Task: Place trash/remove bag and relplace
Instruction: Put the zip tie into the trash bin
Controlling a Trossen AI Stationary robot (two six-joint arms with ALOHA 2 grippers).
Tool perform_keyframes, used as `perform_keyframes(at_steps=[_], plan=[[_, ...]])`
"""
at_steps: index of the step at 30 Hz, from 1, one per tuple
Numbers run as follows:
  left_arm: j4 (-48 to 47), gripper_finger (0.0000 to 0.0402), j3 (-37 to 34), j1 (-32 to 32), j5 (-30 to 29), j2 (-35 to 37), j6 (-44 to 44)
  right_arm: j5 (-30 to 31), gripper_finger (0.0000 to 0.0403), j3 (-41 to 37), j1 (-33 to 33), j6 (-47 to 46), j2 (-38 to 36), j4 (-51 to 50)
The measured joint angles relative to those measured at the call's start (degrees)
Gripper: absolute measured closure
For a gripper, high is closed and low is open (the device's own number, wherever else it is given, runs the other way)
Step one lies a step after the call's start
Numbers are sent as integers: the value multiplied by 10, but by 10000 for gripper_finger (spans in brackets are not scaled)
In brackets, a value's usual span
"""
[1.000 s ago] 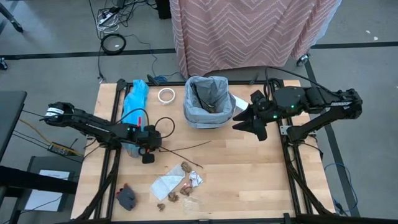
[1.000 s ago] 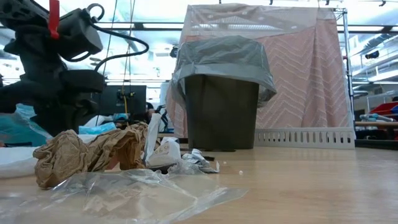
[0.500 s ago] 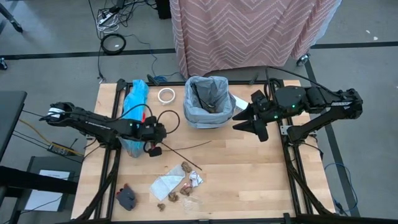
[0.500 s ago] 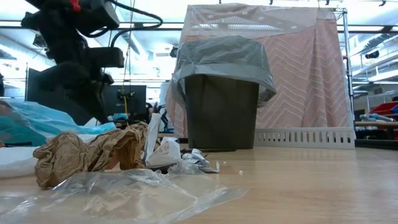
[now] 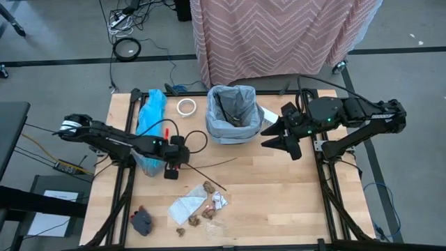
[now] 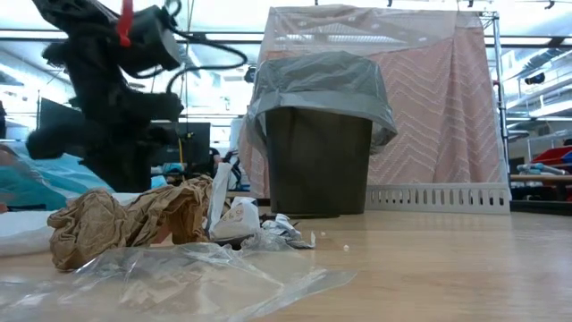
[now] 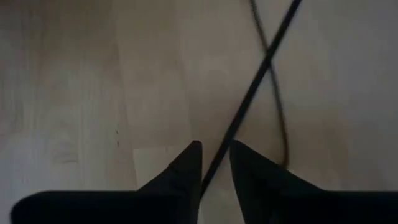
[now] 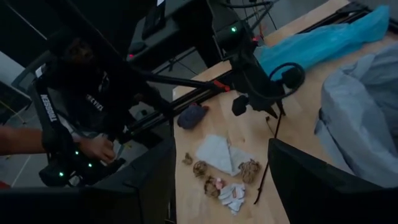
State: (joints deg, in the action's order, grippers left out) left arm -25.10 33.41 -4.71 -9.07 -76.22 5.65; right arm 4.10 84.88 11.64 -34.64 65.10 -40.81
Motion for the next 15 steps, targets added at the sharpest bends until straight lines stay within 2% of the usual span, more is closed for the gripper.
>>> perform_keyframes(at_steps=[5,9,12,15], plan=[[16,281,2,15,23,-41,15,-6,162,0,0,-2,0,0],[15,281,6,25,45,-69,53,-15,165,0,0,-15,0,4],[11,311,7,25,57,-76,79,-21,170,0,0,-17,0,7],[5,373,7,24,60,-76,89,-24,173,0,0,-18,0,11]])
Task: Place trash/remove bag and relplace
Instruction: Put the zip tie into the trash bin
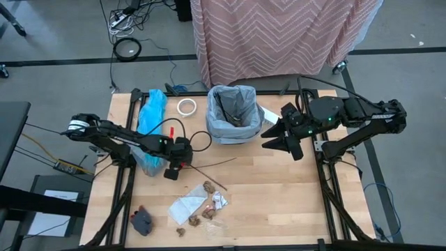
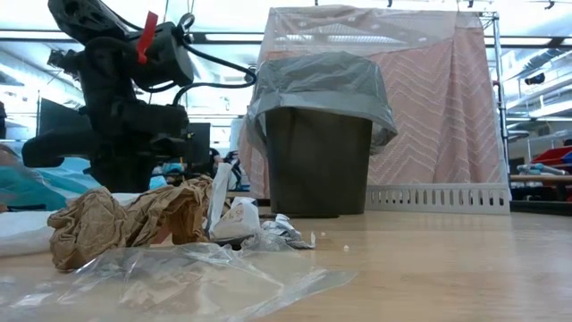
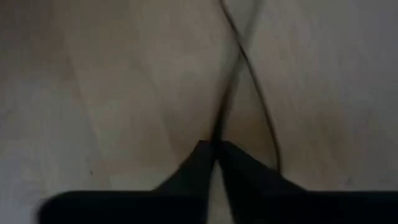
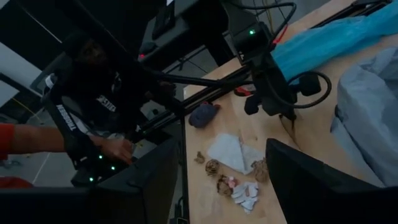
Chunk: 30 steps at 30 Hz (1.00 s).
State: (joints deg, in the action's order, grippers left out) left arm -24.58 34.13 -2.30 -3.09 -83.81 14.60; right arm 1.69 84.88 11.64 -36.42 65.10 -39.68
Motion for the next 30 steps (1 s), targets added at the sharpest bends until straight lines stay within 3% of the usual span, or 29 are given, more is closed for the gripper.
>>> perform_keyframes(at_steps=[5,11,22,30], plan=[[-14,397,9,0,-11,-3,-17,0,174,0,1,0,0,9],[-120,399,88,1,-33,-11,-79,-5,174,0,3,5,0,23],[-338,400,333,-23,-27,-8,-149,-20,174,0,8,46,-3,46],[-398,401,536,-38,-49,-7,-181,-41,174,0,8,66,-3,45]])
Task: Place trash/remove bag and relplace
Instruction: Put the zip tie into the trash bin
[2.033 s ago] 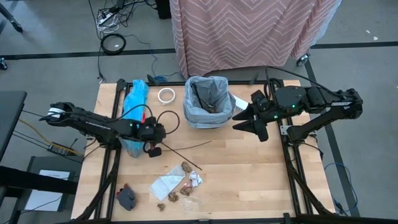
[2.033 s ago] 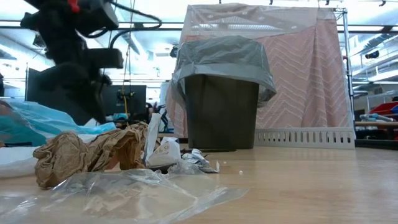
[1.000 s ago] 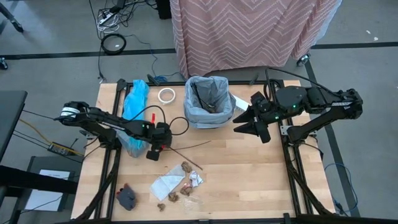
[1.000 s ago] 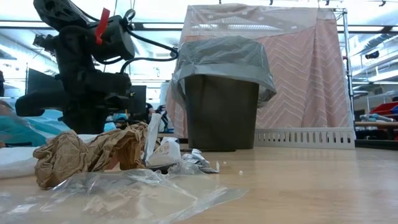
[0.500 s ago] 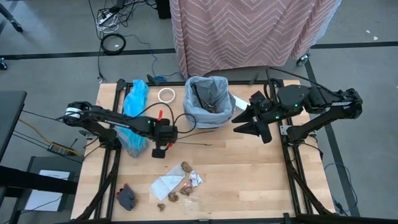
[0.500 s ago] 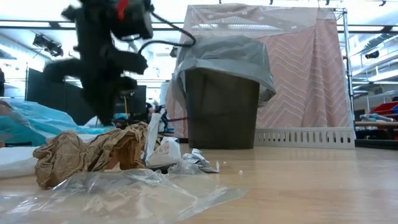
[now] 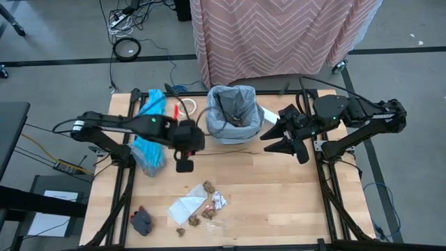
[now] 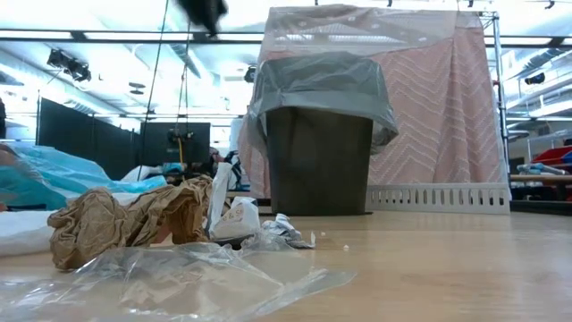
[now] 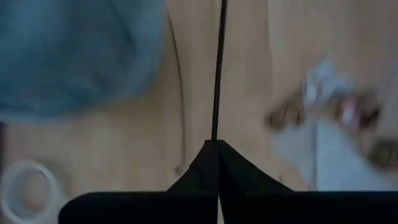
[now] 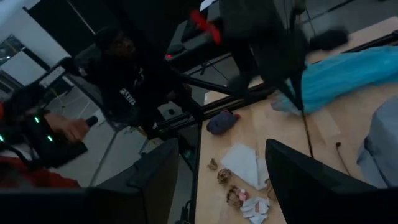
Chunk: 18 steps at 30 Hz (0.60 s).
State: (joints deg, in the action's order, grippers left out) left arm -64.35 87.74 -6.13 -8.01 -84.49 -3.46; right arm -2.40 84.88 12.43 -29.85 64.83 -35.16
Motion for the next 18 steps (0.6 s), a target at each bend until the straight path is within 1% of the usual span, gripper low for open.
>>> perform_keyframes(at_steps=[2,4,5,7,9,10,12,14,18], plan=[[2,401,53,0,-16,0,0,-8,174,0,0,0,-1,-1],[5,401,99,0,-47,1,0,-19,174,0,0,0,-5,1],[12,401,118,1,-73,1,2,-29,174,0,0,0,-7,5],[37,401,146,5,-144,2,18,-46,174,0,0,0,-12,28],[91,401,156,17,-207,2,34,-60,174,0,3,0,-21,59],[124,401,157,25,-223,2,44,-68,174,0,5,0,-26,79],[179,401,153,44,-231,2,55,-82,174,0,12,0,-39,121],[226,401,143,65,-224,2,57,-101,174,0,22,0,-53,169],[324,401,97,104,-216,1,60,-110,174,0,45,1,-88,238]])
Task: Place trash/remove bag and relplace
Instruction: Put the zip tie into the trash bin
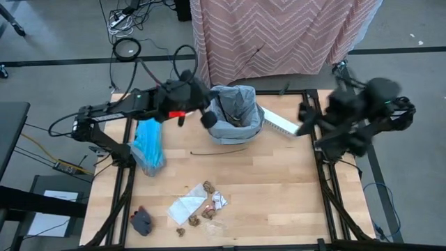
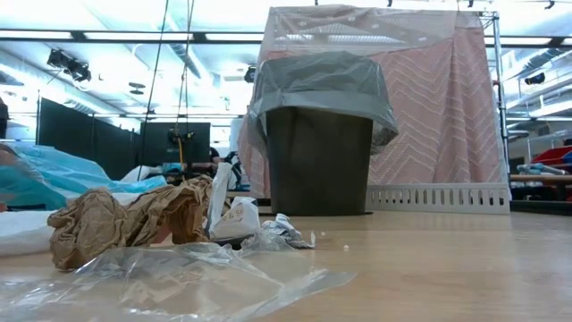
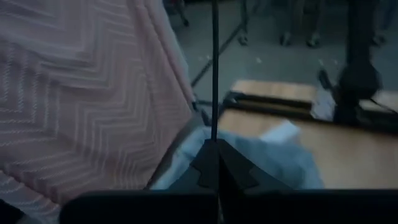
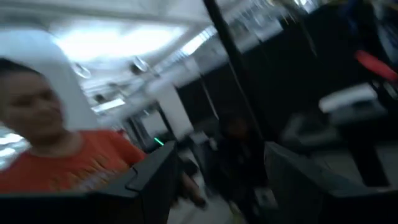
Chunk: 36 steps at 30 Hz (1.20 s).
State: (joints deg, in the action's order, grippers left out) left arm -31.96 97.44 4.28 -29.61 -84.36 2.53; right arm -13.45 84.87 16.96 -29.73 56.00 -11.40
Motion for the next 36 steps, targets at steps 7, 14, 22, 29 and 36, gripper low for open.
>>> perform_keyframes(at_steps=[7,14,22,29,36], plan=[[257,401,-151,39,51,0,2,17,174,0,27,18,-36,7],[483,401,-312,53,51,0,-53,17,174,0,40,15,-39,5],[611,401,-422,55,51,-4,-87,18,174,0,44,15,-39,6],[637,400,-453,55,57,-4,-83,19,174,0,44,14,-39,6],[628,390,-471,55,78,-5,-73,19,174,0,44,14,-39,9]])
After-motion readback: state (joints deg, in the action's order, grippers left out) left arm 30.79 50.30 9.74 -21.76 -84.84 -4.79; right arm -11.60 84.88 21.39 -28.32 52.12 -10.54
